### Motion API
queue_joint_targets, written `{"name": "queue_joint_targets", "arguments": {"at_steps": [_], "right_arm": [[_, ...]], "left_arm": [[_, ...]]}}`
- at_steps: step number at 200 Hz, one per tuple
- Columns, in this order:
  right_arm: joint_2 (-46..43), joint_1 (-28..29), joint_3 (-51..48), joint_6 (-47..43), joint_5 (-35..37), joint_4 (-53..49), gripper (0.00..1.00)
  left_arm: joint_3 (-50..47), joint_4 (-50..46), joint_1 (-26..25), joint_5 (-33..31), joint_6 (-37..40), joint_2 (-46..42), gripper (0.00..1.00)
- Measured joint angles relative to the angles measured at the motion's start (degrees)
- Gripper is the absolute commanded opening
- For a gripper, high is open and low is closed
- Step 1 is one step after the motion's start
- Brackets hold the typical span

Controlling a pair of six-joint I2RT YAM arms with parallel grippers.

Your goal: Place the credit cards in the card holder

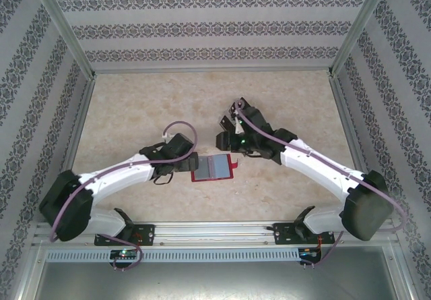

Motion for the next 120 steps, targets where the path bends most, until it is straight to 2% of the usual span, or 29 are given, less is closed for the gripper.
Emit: {"name": "queue_joint_targets", "arguments": {"at_steps": [46,120], "right_arm": [[1.92,-5.44,0.68,-7.78,5.18,-7.45,0.51],[14.03,-6.14,5.29,-17.11,14.21,-11.61,0.5]], "left_arm": [[2.93,1.14,-2.23,1.27,1.55,7.91,1.0],[0.76,1.11,-2.43,0.13,1.55,9.18,1.0]]}}
